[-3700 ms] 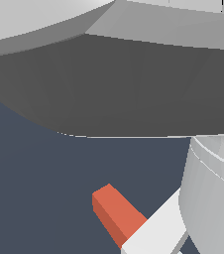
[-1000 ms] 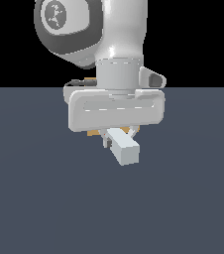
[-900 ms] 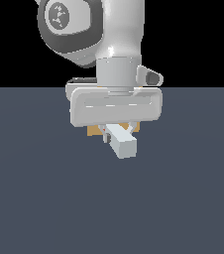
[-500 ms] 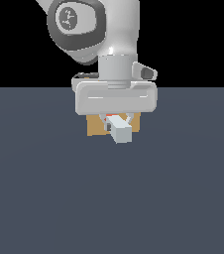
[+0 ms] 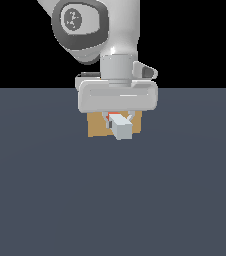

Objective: Insert the peg into the horizontal hole in a box.

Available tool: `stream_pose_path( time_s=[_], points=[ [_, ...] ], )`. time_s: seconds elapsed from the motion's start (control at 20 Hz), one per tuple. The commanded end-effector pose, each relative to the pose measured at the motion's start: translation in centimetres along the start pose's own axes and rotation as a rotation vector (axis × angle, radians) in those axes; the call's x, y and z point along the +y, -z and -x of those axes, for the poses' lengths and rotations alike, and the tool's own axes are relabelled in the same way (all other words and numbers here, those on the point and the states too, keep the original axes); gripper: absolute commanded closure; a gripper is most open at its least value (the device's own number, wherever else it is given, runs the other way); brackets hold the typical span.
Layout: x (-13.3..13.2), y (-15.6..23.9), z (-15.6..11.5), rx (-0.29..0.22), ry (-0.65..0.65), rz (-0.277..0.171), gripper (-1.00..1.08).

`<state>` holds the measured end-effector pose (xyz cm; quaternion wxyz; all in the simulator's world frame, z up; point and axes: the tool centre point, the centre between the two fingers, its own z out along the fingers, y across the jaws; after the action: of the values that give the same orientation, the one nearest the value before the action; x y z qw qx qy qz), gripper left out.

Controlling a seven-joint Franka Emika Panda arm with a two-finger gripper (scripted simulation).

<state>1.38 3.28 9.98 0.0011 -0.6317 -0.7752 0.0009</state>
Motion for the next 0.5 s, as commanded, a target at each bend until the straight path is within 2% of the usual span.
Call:
stream_pose_path(
  time_s=[0.0, 0.45],
  points=[
    [0.00, 0.00, 0.01, 0.000, 0.000, 0.000, 1.08],
    [0.21, 0.11, 0.03, 0.000, -0.002, 0.002, 1.08]
  ],
)
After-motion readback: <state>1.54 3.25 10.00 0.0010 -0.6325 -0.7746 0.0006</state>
